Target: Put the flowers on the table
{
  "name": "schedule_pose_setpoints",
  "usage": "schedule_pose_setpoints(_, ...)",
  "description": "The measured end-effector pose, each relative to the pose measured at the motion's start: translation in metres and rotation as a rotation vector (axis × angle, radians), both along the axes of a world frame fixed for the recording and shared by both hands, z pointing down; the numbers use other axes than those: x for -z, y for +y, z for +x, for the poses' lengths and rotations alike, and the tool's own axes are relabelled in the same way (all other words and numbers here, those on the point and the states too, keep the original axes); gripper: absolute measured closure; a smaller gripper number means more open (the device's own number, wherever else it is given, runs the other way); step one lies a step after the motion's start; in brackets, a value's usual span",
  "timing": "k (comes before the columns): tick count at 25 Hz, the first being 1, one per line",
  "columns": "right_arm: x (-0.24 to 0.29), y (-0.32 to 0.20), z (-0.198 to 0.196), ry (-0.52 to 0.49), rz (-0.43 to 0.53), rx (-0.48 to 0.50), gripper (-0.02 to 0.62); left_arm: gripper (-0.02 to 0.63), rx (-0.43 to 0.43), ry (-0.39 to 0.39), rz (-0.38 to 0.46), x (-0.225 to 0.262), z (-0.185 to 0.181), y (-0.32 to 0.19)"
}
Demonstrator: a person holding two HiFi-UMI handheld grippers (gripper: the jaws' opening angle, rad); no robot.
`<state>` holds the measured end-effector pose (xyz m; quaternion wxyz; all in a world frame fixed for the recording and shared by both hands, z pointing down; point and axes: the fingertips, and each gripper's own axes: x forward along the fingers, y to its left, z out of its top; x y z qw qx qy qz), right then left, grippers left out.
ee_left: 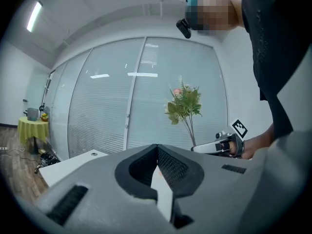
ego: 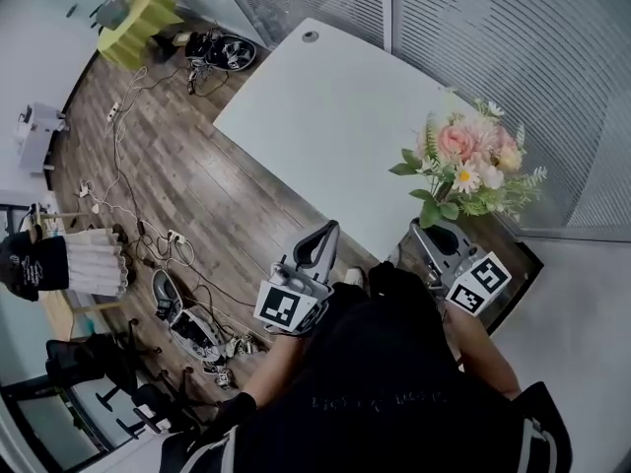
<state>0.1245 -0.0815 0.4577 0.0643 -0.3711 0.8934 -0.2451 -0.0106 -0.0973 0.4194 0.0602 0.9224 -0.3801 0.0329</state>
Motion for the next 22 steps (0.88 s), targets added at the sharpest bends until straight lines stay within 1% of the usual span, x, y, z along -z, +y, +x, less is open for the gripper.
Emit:
schedule_pose_setpoints(4, -0.015, -0.015, 0.004, 0.005, -0.047, 0.036, 0.560, 0.588, 0.052, -0.008, -0.009, -0.002, 0.001, -0.004)
schedule_pose_setpoints(7, -0.031, -0.029, -0.001, 0.019, -0.071, 0.051, 0.560, 0.588, 0.085, -0.005, -0.049, -0.014, -0.009, -0.004)
schedule_pose_setpoints(9, -0.042, -0.038, -0.006, 0.036, -0.088, 0.054, 0.560, 0.588, 0.097, -0.008, -0.055, -0.022, -0.018, -0.005)
schedule_pose_setpoints(11, -0.053, -0.049, -0.012, 0.038, -0.127, 0.051, 0.560, 0.588, 0.102, -0.005, -0.057, -0.025, -0.022, -0.009)
schedule_pose_setpoints(14, -0.066, -0.063, -0.016, 0.036, -0.199, 0.041, 0.560, 0.588, 0.096, 0.013, -0.078, -0.023, -0.019, -0.017)
schedule_pose_setpoints(19, -0.096, -0.083, -0.018, 0.020, -0.278, 0.029, 0.558, 0.588, 0.055, 0.039, -0.121, -0.035, -0.009, -0.028)
schedule_pose_setpoints(22, -0.119, -0.089, -0.022, 0.037, -0.317, 0.024, 0.558, 0.588, 0.026, 0.015, -0.140, -0.053, -0.007, -0.033)
